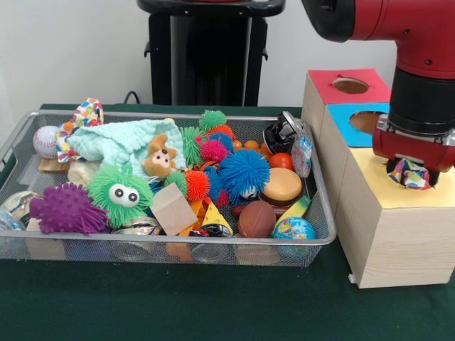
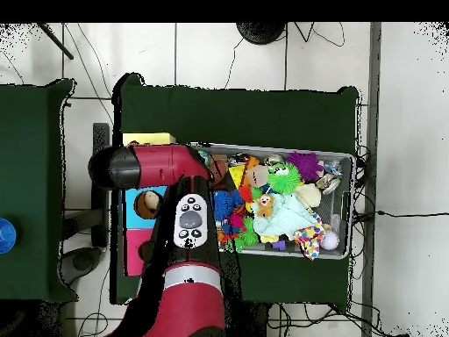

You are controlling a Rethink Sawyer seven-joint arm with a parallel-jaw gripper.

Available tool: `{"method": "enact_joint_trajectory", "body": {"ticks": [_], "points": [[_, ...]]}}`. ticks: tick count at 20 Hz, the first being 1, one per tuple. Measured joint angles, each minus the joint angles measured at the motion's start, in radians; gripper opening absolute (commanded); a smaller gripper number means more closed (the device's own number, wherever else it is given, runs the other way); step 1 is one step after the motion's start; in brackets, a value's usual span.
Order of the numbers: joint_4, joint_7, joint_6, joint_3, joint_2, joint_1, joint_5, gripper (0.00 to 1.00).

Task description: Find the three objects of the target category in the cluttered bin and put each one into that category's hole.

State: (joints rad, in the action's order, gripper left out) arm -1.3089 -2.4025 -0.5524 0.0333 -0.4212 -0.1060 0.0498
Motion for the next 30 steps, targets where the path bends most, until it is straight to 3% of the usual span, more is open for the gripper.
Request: {"method": "enact_joint_trajectory", "body": {"ticks": [14, 30], "points": [[0.123, 0.000, -0.189, 0.095, 0.038, -0.079, -0.001, 1.00], [0.131, 0.000, -0.161, 0.097, 0.056, -0.075, -0.003, 1.00]]}}
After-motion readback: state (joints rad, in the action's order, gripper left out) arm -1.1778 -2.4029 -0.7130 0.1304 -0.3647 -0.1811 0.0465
